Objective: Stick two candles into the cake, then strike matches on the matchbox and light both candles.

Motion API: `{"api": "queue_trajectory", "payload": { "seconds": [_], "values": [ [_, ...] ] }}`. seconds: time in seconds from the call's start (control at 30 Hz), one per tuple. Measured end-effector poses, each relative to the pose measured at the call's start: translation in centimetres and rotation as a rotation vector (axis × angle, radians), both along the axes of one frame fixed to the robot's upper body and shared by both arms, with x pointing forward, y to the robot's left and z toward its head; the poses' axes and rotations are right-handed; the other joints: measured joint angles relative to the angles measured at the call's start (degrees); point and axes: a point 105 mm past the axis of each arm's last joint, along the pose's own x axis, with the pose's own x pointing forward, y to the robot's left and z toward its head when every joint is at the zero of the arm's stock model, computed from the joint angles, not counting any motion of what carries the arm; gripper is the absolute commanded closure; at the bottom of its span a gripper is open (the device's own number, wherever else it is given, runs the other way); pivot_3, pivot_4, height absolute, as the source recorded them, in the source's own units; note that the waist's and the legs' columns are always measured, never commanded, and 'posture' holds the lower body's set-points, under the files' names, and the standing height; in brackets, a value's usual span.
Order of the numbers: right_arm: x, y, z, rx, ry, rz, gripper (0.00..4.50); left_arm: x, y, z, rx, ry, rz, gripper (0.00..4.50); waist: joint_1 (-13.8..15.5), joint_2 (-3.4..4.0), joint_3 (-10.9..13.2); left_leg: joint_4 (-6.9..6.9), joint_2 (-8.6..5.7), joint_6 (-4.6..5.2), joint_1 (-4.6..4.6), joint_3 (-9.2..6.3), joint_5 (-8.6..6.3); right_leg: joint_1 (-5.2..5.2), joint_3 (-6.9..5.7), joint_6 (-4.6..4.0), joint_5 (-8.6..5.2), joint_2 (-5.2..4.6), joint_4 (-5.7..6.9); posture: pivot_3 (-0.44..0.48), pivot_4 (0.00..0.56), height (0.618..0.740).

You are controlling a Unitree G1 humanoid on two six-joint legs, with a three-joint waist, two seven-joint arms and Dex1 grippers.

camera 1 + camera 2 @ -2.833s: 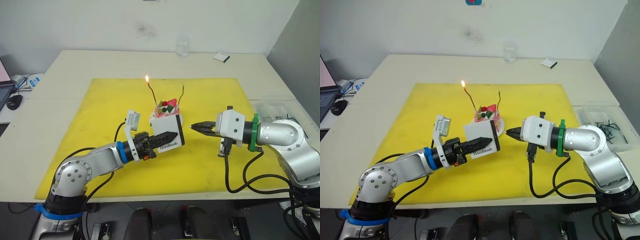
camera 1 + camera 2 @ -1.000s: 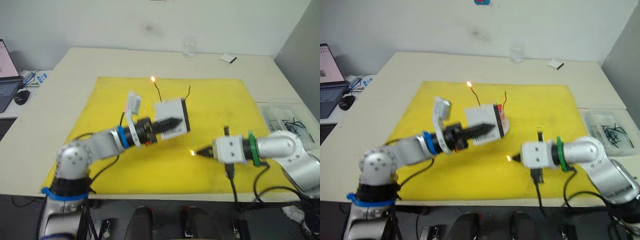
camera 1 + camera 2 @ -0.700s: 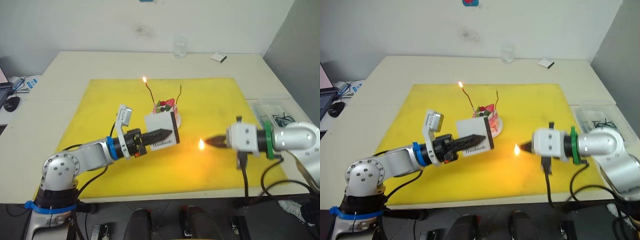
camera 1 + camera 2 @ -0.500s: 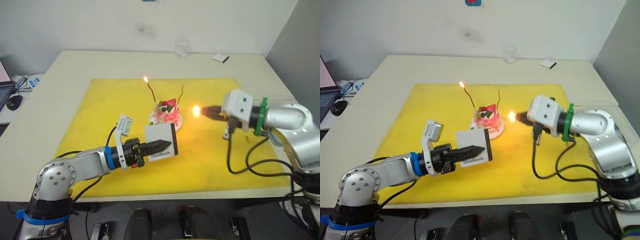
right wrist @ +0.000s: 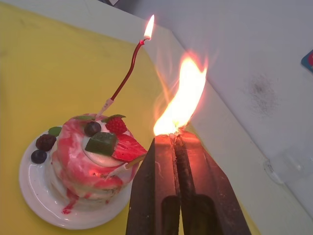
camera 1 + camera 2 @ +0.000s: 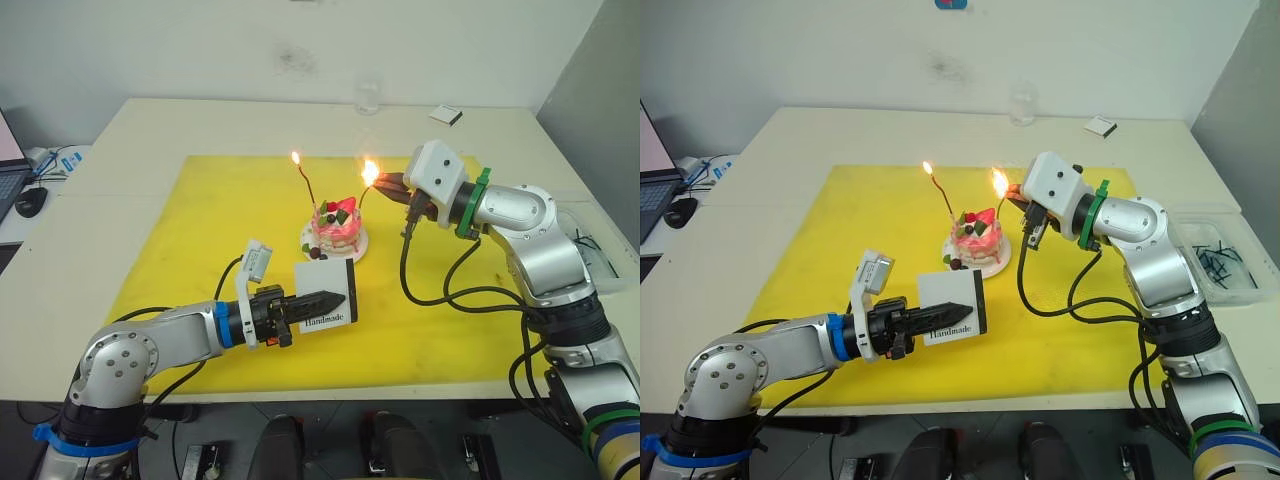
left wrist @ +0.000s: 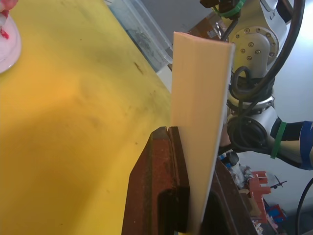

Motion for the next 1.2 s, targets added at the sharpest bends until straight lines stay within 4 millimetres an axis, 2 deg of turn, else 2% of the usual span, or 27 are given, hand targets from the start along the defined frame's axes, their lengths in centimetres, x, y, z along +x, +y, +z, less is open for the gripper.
{"api": "queue_trajectory", "payload": {
  "seconds": [0.8, 1.2],
  "values": [
    [-0.7, -0.7, 0.7, -0.04, -0.028, -0.001, 4.47, -0.1, -0.1, -0.1, -0.012, 0.002, -0.001, 4.5, 0.0, 0.0, 0.0, -0.01, 0.02, 0.0, 0.0, -0.01, 0.0, 0.0, 0.0, 0.0, 0.0, -0.01, 0.0, 0.0, 0.15, 0.74],
    [-0.7, -0.7, 0.4, -0.037, -0.01, 0.001, 4.47, 0.2, -0.3, 0.4, -0.019, -0.015, -0.007, 4.5, 0.0, 0.0, 0.0, -0.01, 0.01, 0.0, 0.01, 0.01, 0.0, 0.0, 0.02, 0.0, 0.0, -0.01, 0.0, 0.0, 0.15, 0.74]
  ]
}}
